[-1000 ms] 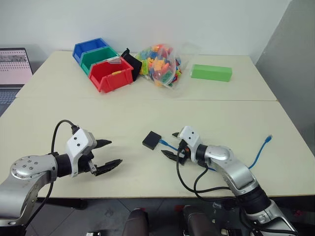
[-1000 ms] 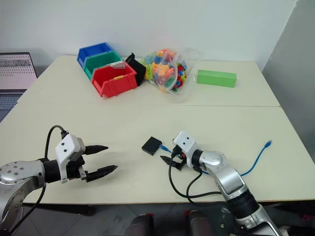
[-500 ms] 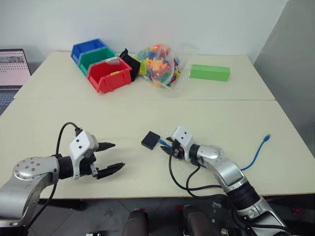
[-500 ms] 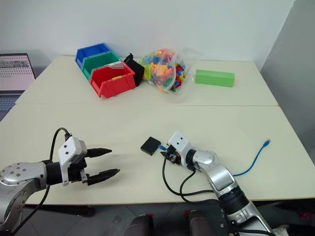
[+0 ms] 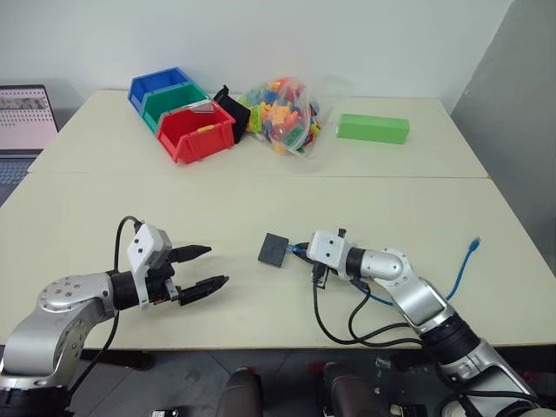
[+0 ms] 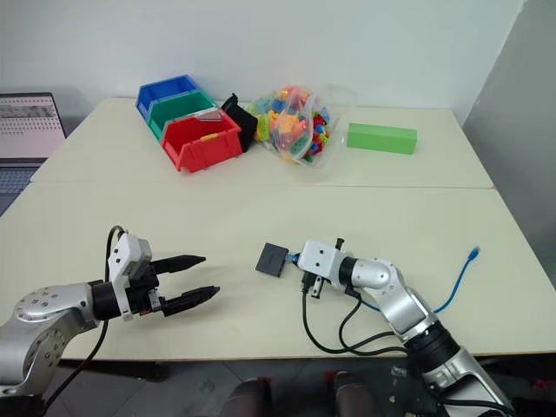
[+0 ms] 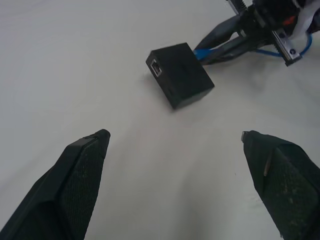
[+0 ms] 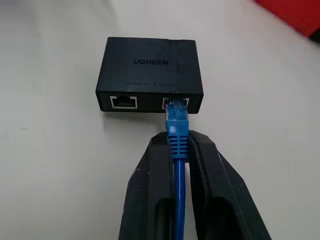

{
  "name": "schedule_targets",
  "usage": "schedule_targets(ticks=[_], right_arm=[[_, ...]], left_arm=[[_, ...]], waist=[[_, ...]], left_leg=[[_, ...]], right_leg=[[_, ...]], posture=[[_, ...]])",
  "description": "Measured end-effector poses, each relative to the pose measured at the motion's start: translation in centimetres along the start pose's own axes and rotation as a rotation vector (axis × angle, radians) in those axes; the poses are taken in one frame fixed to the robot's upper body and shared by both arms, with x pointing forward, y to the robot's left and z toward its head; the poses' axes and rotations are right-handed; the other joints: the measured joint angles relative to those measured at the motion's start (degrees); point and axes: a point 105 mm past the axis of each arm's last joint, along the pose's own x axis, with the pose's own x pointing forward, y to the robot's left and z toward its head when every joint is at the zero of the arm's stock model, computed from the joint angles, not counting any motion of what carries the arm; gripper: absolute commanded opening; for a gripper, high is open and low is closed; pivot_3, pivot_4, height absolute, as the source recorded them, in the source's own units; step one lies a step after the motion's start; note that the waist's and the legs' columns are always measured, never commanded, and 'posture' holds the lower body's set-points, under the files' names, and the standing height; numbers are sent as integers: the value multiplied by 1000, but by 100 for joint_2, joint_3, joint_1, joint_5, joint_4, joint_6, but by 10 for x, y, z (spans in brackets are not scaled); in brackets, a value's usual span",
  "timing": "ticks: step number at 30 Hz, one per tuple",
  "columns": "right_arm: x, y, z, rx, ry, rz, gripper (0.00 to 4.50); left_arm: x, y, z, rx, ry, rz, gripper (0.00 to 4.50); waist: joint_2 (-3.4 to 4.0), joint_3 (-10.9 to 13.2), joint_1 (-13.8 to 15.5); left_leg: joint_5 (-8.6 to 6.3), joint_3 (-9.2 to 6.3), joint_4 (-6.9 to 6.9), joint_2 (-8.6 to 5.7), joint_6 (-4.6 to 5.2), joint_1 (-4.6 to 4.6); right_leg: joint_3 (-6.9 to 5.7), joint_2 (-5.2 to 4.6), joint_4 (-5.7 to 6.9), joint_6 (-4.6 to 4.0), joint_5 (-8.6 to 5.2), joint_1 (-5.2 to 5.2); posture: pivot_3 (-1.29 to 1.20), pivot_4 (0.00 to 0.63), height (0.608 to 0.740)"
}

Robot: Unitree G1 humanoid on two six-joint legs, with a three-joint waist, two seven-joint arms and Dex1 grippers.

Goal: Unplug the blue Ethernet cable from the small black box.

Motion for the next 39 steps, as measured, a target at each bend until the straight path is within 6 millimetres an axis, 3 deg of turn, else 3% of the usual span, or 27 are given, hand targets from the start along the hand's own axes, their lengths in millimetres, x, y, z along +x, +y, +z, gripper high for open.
schedule_targets(ticks=[3, 7, 12, 19, 20, 28, 35, 37, 39], right_arm=[[-4, -7, 19, -143, -71, 24, 114], [-8, -3, 28, -229, -123, 66, 114], [-8, -11, 51, -362, -190, 71, 114], [-8, -10, 57, -399, -219, 76, 114], [-7, -11, 58, -403, -221, 77, 114], [-7, -11, 60, -415, -227, 81, 114], [-10, -14, 64, -440, -245, 62, 113], [-10, -14, 64, -446, -247, 61, 113], [-10, -14, 64, -449, -247, 61, 113]], left_arm=[[5, -3, 5, -44, -28, -50, 4500], [11, -10, 11, -95, -50, -122, 4500], [32, -20, 23, -161, -85, -207, 4500], [38, -28, 28, -237, -101, -266, 4500], [38, -28, 30, -243, -105, -272, 4142], [39, -31, 33, -307, -116, -306, 2698], [34, -28, 41, -345, -147, -301, 1063], [34, -28, 40, -355, -145, -298, 786], [34, -28, 40, -358, -146, -298, 785]], waist=[[-1, -1, -15], [-1, 0, -12], [-2, -1, -3], [-2, -1, 0], [-2, -1, 0], [-2, -1, 1], [-2, -1, 1], [-2, -1, 3], [-2, -1, 3]], left_leg=[[0, -2, -1, 2, 0, 0], [0, -2, 0, 1, 0, -1], [0, -5, 5, 0, 0, 0], [1, -6, 5, 0, -1, 0], [1, -7, 6, 0, -1, 0], [1, -8, 5, 0, -1, 0], [1, -9, 5, 0, -1, 0], [1, -8, 5, 0, -1, 0], [1, -8, 6, 0, -1, 0]], right_leg=[[0, 2, 0, 0, 0, 0], [3, 1, 0, -9, 5, 1], [2, 2, 4, -10, 7, 3], [2, 1, 5, -21, 13, 3], [3, 1, 5, -21, 13, 3], [3, 1, 5, -21, 13, 4], [4, 1, 5, -21, 13, 4], [5, 0, 5, -21, 13, 4], [5, 0, 5, -21, 13, 4]], posture=[[0, 150, 740], [0, 150, 740], [0, 150, 740], [0, 150, 740], [0, 150, 740], [0, 150, 740], [0, 150, 740], [0, 150, 740], [0, 150, 740]])
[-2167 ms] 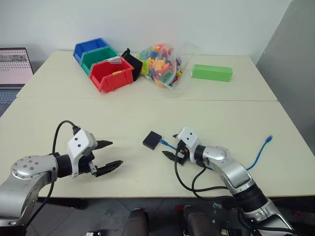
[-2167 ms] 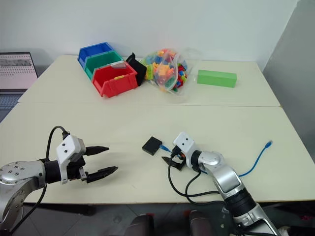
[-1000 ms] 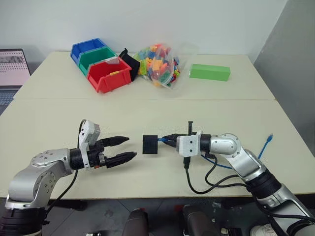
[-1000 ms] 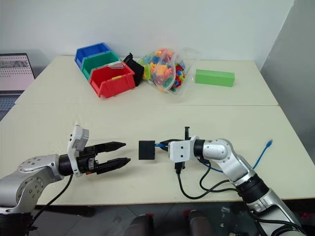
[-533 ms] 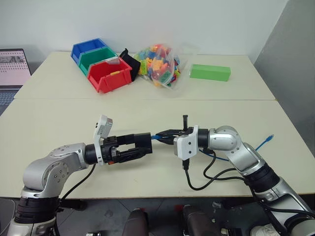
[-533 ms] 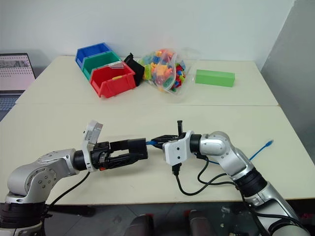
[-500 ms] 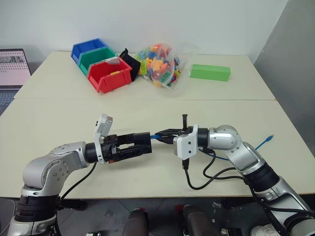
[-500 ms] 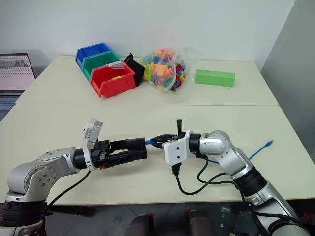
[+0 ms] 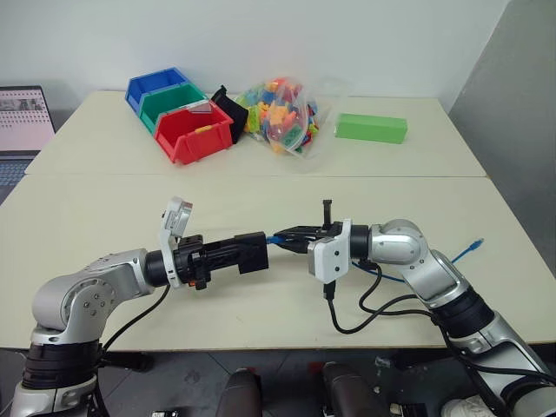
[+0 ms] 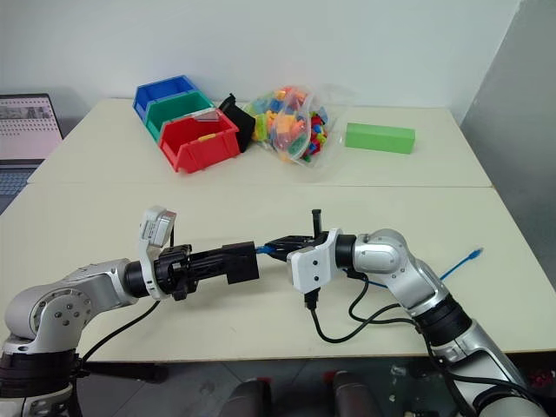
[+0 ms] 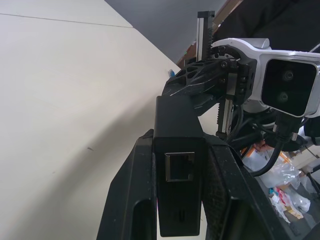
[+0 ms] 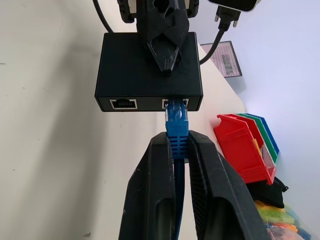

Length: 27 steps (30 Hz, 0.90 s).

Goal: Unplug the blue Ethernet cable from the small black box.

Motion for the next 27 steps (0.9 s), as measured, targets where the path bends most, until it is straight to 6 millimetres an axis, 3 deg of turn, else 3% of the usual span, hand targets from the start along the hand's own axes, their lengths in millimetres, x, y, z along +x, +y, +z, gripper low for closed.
schedule_targets(ticks=[5, 7, 15, 21, 25, 27], right_arm=[[-1, 0, 0, -2, 1, 0, 113], [-1, 0, 0, -3, 3, 2, 813], [-6, -1, 13, 48, -22, 47, 2559], [-20, -10, 24, 438, -69, 34, 2569], [-30, -11, 29, 907, -159, 74, 2569], [-30, -8, 31, 1042, -185, 101, 2569]], left_arm=[[1, 0, 0, -5, -6, -4, 785], [1, 0, 0, -7, -9, -6, 785], [3, -3, 2, 12, -9, -37, 785], [4, -8, -4, 107, 86, -100, 785], [6, -16, -6, 183, 99, -192, 785], [7, -18, -3, 205, 97, -211, 785]], waist=[[0, 0, 1], [0, 0, 1], [0, 0, 13], [2, 1, 26], [2, 1, 30], [2, 1, 28]], left_leg=[[0, 0, 0, 0, 0, 0], [0, 0, 0, 0, 0, 0], [0, -1, 0, 0, 0, 0], [0, -3, -1, 0, 0, -1], [0, 0, -1, 0, 0, 0], [0, -2, -1, 0, 1, -1]], right_leg=[[0, 0, 0, 0, 0, 0], [0, 0, 0, 0, 0, 0], [-1, 0, 0, 0, 0, 0], [-1, 0, -1, -1, 0, 1], [1, -1, -1, -3, 0, 1], [0, -1, -2, 2, -3, 1]], posture=[[0, 150, 740], [0, 150, 740], [0, 150, 740], [0, 150, 740], [0, 150, 740], [0, 150, 740]])
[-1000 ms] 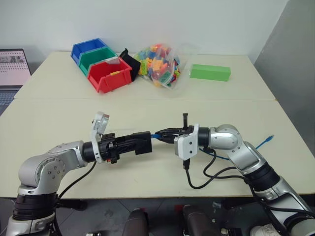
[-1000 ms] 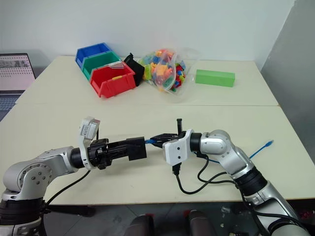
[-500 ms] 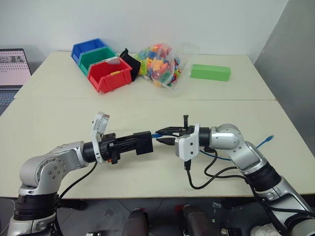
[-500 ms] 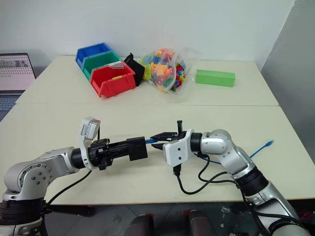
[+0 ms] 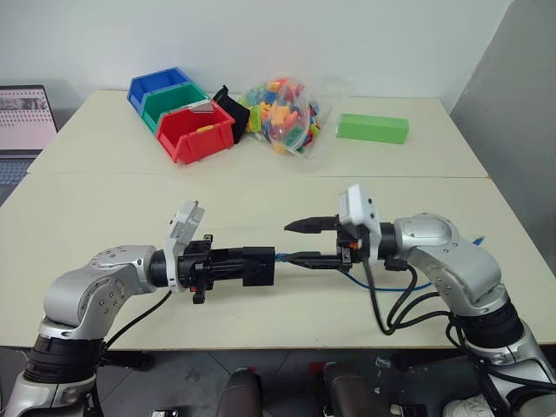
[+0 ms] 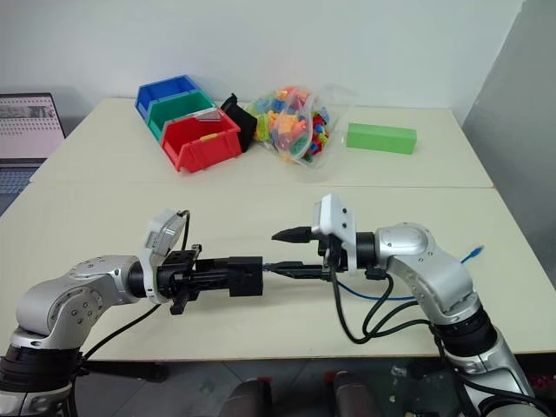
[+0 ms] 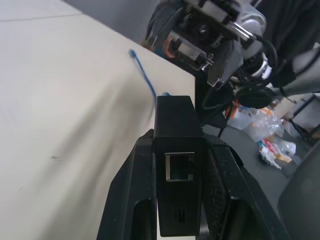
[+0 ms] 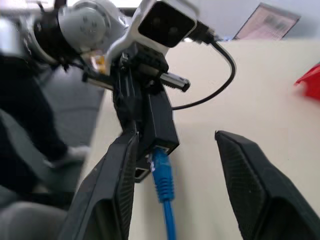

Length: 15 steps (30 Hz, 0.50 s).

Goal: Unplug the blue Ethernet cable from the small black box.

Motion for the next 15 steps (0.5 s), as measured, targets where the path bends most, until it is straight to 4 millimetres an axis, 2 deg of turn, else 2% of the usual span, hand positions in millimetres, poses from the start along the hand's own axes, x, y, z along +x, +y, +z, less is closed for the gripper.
schedule_targets(ticks=[5, 15], right_arm=[[0, 5, -5, 159, 4, 35, 2569], [7, 2, -10, 192, -9, 26, 2569]], left_arm=[[2, -1, 8, 41, -5, -21, 785], [2, -1, 8, 52, -7, -20, 785]], waist=[[0, 0, -14], [0, 0, -36]], left_leg=[[0, 3, 0, -1, 1, -1], [0, 2, -2, 0, 1, -2]], right_leg=[[-1, 2, -3, 17, -10, -1], [-2, 3, -4, 19, -11, -2]], posture=[[0, 150, 740], [0, 150, 740]])
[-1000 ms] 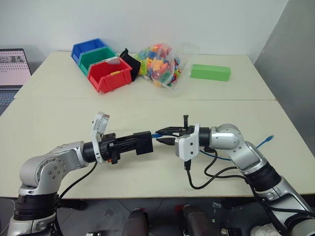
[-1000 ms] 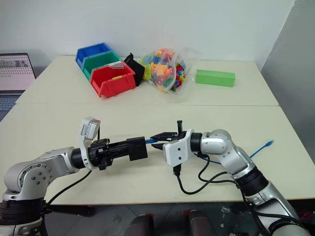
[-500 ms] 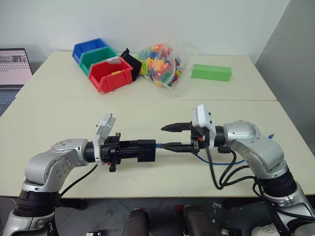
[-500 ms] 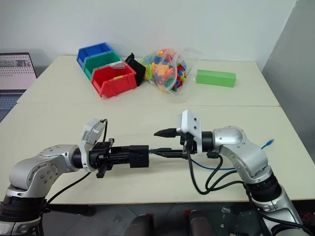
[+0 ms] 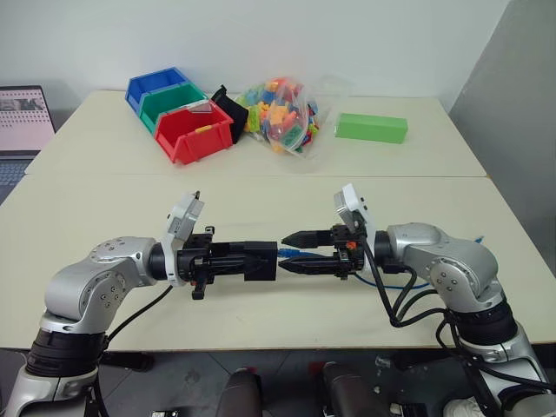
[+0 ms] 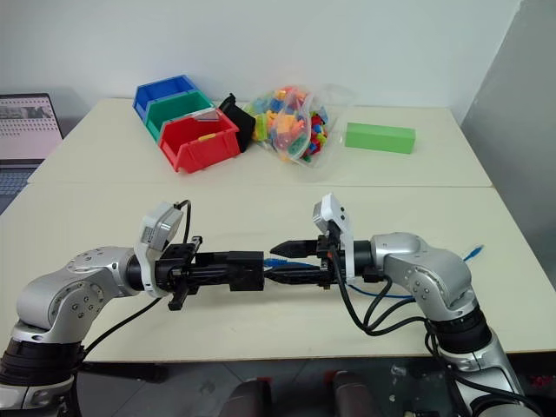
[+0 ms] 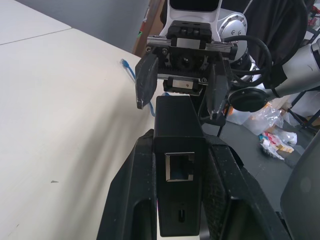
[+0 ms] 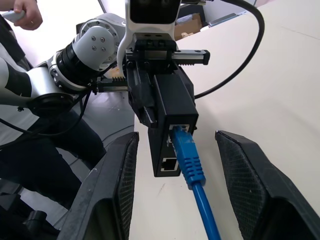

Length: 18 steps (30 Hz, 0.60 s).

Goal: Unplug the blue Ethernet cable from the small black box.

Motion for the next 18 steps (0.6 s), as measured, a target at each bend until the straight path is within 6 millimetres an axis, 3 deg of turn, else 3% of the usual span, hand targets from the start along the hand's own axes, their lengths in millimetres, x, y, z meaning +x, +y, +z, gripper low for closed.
schedule_targets(ticks=[8, 18], right_arm=[[0, -3, -2, 20, -1, -5, 2569], [-1, -3, -3, 14, 4, -3, 250]], left_arm=[[0, 0, -1, -3, 1, 2, 785], [-1, 0, -2, -7, 1, 6, 785]], waist=[[0, 0, -6], [1, 0, -13]], left_leg=[[0, 0, 0, 0, 0, -1], [0, 0, -1, 0, 0, -1]], right_leg=[[-1, 0, -1, 0, 0, -1], [-1, 0, -2, 0, 0, -1]], posture=[[0, 150, 740], [0, 150, 740]])
